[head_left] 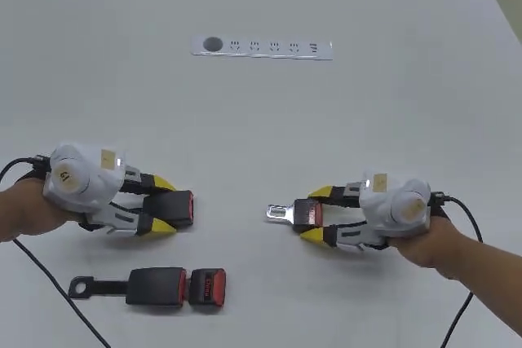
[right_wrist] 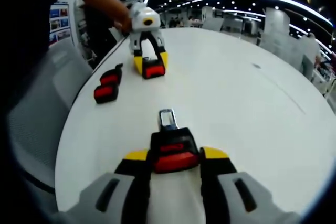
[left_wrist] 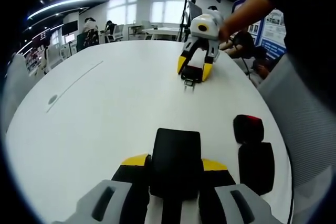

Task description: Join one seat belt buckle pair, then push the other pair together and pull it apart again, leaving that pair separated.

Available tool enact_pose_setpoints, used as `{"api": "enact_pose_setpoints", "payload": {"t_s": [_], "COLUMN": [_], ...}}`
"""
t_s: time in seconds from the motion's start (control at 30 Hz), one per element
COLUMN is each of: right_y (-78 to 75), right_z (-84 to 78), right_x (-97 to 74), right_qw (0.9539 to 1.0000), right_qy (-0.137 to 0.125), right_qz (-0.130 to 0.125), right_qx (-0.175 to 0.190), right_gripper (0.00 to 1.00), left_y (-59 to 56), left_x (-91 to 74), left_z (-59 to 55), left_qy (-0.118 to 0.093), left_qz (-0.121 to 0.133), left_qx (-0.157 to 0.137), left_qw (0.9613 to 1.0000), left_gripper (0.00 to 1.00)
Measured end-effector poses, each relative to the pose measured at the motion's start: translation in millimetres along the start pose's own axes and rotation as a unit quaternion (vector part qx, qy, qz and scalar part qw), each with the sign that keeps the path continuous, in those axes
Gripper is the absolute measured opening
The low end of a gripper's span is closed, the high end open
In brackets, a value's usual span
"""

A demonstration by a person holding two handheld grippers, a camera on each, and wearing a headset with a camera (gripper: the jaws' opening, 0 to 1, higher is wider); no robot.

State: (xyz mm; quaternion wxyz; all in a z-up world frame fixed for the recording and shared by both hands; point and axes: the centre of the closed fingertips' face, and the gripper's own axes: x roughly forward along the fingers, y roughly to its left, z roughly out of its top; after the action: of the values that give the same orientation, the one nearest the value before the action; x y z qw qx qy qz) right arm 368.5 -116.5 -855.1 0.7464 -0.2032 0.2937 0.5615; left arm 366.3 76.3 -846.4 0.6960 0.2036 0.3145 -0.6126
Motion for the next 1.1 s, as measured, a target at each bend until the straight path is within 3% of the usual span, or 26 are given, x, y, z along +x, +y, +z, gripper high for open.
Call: {"api": "enact_pose_setpoints", "payload": {"t_s": [0.3,0.63,0.73,0.77,0.8,0.87,0.9,0.93,1.0,1.07,1.1], "right_y": [-1.0,-1.3,-0.9,-2.0,-7.0,-10.0,-13.9,-15.4,-17.0,-19.7,-20.2], "right_z": [-13.4,-20.4,-18.8,-19.0,-20.3,-10.4,-4.5,-5.1,-8.1,-7.3,-6.9], "right_x": [-20.1,-26.4,-24.7,-24.5,-26.2,-29.1,-34.5,-38.5,-45.0,-50.7,-52.8], "right_qw": [1.0000,0.9998,0.9995,0.9993,0.9979,0.9939,0.9913,0.9901,0.9863,0.9812,0.9791], "right_qy": [0.006,0.015,0.022,0.024,0.025,-0.016,-0.036,-0.035,-0.031,-0.045,-0.049], "right_qz": [-0.006,-0.015,-0.021,-0.029,-0.051,-0.067,-0.081,-0.093,-0.112,-0.134,-0.141], "right_qx": [-0.001,-0.001,0.003,0.010,0.032,0.087,0.098,0.100,0.117,0.131,0.139], "right_gripper": [0.38,0.38,0.44,0.49,0.56,0.70,0.72,0.73,0.78,0.84,0.84], "left_y": [-0.6,-1.0,-1.1,-2.0,-2.8,0.8,0.9,2.1,3.5,4.6,6.5], "left_x": [0.3,1.0,1.1,1.3,1.3,0.1,-1.8,-4.9,-6.8,-11.5,-14.0], "left_z": [-0.2,-0.3,0.5,2.2,4.5,8.0,4.1,0.2,1.9,14.8,17.8], "left_qy": [0.012,0.029,0.029,0.030,0.030,0.038,0.056,0.080,0.071,0.037,0.032], "left_qz": [-0.001,-0.003,-0.003,-0.002,-0.007,-0.003,0.001,0.008,0.014,0.028,0.039], "left_qx": [0.005,0.018,0.013,-0.015,-0.042,-0.061,-0.061,-0.049,-0.050,-0.061,-0.067], "left_qw": [0.9999,0.9994,0.9995,0.9994,0.9986,0.9974,0.9965,0.9956,0.9961,0.9971,0.9965], "left_gripper": [0.36,0.36,0.37,0.37,0.38,0.41,0.43,0.45,0.54,0.64,0.69]}}
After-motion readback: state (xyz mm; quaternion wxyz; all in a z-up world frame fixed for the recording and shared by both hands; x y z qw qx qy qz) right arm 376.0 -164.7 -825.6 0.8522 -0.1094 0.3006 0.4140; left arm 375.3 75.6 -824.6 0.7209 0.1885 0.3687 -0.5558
